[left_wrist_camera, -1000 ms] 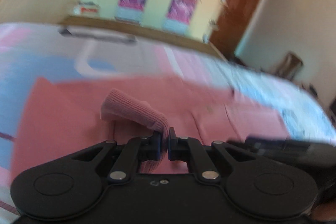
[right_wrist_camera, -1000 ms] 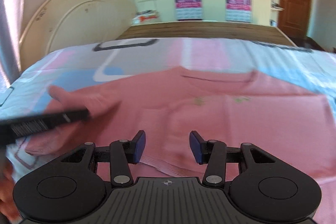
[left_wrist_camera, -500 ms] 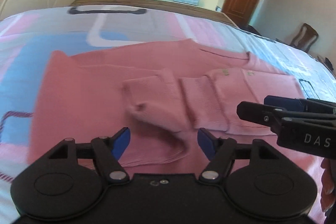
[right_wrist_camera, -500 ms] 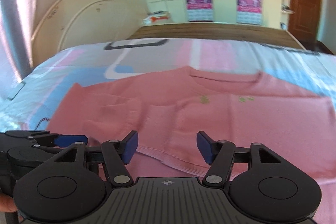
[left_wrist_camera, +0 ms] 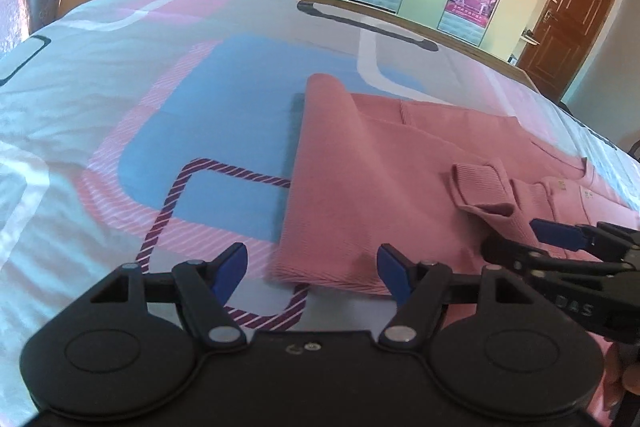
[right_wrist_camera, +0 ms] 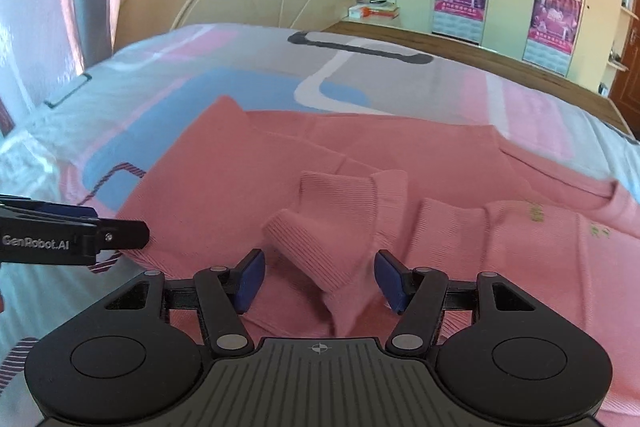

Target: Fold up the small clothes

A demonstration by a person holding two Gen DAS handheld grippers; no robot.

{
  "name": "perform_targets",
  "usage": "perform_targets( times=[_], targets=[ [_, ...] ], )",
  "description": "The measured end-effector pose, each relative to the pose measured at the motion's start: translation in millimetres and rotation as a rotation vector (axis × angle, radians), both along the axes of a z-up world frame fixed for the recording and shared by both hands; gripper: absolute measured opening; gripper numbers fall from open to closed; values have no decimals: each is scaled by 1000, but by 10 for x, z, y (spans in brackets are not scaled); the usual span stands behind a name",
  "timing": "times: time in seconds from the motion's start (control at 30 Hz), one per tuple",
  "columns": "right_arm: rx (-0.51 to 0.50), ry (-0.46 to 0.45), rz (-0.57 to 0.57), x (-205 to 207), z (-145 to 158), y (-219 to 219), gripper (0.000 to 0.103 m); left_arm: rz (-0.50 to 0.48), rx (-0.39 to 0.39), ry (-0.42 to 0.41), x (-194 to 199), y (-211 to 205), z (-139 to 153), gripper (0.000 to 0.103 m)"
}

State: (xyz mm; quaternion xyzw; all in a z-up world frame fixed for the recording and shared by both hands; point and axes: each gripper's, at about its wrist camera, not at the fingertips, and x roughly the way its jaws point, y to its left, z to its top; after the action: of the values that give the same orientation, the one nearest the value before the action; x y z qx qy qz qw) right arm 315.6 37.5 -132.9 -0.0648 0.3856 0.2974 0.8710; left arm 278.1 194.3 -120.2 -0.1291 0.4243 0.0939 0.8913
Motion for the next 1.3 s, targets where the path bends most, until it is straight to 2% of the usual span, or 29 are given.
perform_targets(
  times=[0.07,0.1,0.17,0.27,0.5,0.57,0.67,0.8,0.93,1.03,1.1,1.13,1.2,1.23,1.27,1.3],
  targets=[
    [-7,0,-14,34,-44,58,59,4,-6,-1,18,15,-24,70],
    [-3,9,-21,60,-60,69,54,6,-9,-3,27,7,-29,70],
    [1,30,-36,115,-71,67,26,3,-11,-8,50,-23,-37,70],
    [0,16,-70,171,-15,3,7,-7,2,-19,93,-78,-27,71],
    [71,-114,-192,233,435,-555,6,-39,-4,-57,232,-261,62,77],
    [66,-154,-235,237,547,-781,6,-61,-10,-70,261,-356,85,78],
    [51,-168,-300,244,607,-1132,6,-105,-16,-72,310,-550,74,80],
    [39,-98,-405,267,426,-1638,6,-154,-15,-38,376,-777,-63,80],
    [33,3,-518,273,113,-2040,6,-150,-16,11,426,-853,-225,81],
    [57,70,-533,252,-14,-2269,7,-157,9,7,435,-880,-247,81],
    [101,88,-538,233,-9,-2396,7,-148,-2,13,441,-866,-226,81],
    [116,89,-538,232,5,-2435,10,-138,-14,11,440,-847,-207,81],
    [121,71,-544,214,45,-2498,26,-121,-15,1,428,-810,-160,81],
    [119,62,-550,222,67,-2509,42,-115,-10,-2,442,-787,-152,81],
    [123,55,-554,238,77,-2543,50,-109,-6,-3,444,-765,-144,81],
    [128,53,-559,261,81,-2579,50,-101,-5,-3,450,-747,-136,81]
  ],
)
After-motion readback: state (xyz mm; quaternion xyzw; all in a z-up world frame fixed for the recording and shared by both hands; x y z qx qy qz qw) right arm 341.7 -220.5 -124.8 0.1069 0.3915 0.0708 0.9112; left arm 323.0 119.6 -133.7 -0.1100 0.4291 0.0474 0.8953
